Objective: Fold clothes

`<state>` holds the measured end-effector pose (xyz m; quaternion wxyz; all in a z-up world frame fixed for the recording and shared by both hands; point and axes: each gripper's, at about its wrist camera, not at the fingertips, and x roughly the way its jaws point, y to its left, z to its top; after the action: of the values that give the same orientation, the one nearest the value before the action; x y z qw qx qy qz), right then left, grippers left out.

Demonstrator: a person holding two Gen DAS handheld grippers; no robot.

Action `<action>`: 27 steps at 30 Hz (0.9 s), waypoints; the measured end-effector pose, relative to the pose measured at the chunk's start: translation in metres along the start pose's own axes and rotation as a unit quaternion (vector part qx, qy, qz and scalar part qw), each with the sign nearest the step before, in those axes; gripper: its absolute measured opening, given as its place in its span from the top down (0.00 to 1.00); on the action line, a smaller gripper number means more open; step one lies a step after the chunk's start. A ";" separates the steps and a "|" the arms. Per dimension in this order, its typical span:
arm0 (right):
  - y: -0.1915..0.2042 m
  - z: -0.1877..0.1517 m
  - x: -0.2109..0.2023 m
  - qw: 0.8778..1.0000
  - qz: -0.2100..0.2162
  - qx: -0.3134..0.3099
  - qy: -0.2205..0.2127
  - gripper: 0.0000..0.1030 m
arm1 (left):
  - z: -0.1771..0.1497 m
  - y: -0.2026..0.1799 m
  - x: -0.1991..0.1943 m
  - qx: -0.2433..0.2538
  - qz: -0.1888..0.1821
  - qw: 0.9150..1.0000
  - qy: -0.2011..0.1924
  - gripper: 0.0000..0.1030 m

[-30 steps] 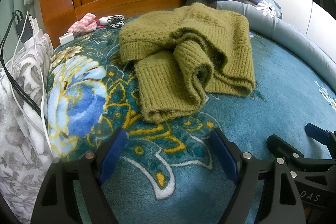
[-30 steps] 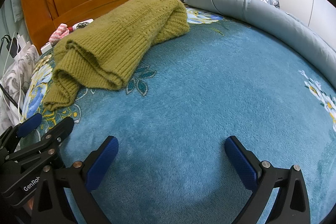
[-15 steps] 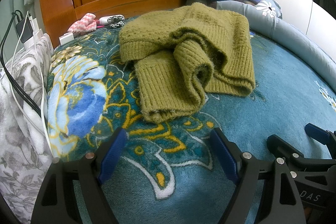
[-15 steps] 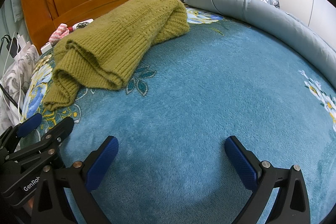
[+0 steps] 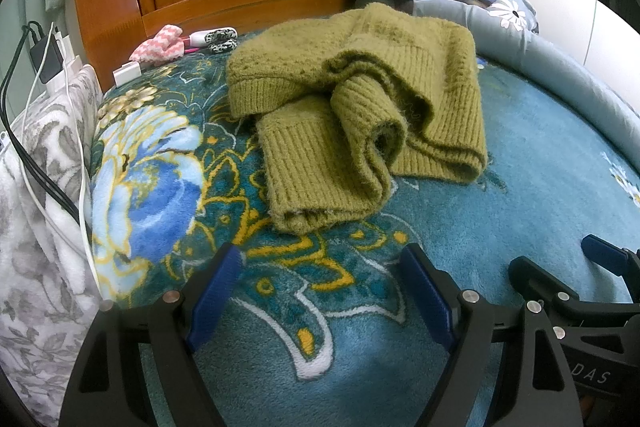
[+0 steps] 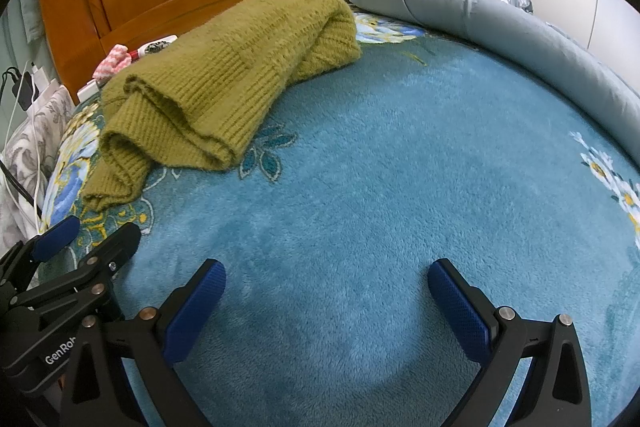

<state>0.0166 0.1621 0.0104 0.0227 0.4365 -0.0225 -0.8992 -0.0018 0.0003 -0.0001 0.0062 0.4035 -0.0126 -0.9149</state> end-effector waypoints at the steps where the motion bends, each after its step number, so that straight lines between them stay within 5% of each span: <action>1: 0.000 0.000 0.000 1.000 0.000 0.000 0.000 0.00 | 0.000 0.001 -0.001 0.000 -0.001 1.000 0.000 0.19; 27: 0.000 0.000 0.001 1.000 -0.001 0.000 0.001 0.00 | -0.001 0.000 -0.001 -0.001 -0.001 1.000 -0.002 0.19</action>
<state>0.0159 0.1617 0.0093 0.0223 0.4376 -0.0217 -0.8986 -0.0002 0.0004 -0.0001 0.0060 0.4019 -0.0111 -0.9156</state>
